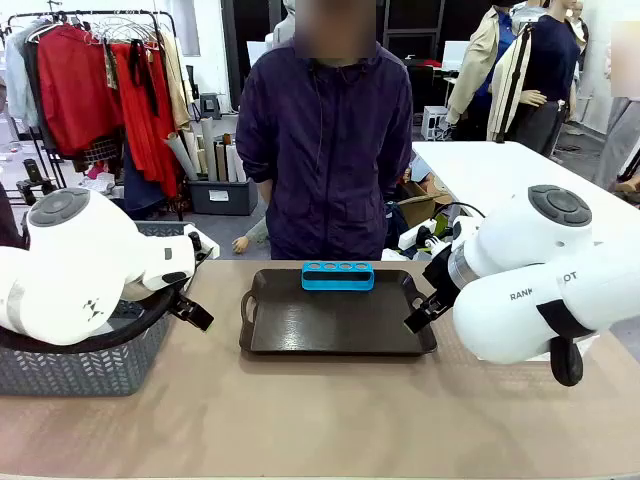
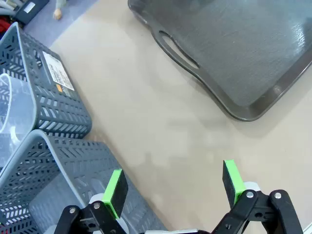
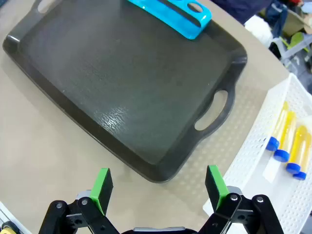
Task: Prepare the laboratory tools.
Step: Pick up one Large Measuring Cup and place it on the Handle tray.
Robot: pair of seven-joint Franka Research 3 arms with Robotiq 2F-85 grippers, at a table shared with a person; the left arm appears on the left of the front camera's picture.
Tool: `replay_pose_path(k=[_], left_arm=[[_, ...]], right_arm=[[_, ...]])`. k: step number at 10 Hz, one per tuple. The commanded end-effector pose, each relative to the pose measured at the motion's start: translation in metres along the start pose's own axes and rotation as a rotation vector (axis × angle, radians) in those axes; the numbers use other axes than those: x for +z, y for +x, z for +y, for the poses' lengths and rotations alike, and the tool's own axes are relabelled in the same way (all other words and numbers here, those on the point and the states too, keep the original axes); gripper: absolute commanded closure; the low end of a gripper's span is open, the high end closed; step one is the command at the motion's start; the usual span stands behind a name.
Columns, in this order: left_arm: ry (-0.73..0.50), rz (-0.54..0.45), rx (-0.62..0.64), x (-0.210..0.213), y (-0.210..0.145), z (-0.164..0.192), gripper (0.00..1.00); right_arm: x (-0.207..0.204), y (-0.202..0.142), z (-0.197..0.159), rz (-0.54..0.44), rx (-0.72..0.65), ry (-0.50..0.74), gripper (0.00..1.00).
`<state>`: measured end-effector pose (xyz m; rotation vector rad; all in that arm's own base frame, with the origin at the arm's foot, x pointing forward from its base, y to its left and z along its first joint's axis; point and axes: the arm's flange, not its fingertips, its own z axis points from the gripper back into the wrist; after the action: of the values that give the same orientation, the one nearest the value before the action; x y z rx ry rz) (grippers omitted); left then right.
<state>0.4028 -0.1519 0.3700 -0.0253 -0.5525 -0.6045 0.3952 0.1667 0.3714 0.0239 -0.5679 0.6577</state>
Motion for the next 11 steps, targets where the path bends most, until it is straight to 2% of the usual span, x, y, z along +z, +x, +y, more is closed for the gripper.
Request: replay_pose_path(k=[1,11], left_arm=[[0.0,0.0,0.0,0.0001,0.0,0.0,0.0],[0.0,0.0,0.0,0.0001,0.0,0.0,0.0]], right_arm=[[0.0,0.0,0.0,0.0,0.0,0.0,0.0],[0.0,0.0,0.0,0.0,0.0,0.0,0.0]])
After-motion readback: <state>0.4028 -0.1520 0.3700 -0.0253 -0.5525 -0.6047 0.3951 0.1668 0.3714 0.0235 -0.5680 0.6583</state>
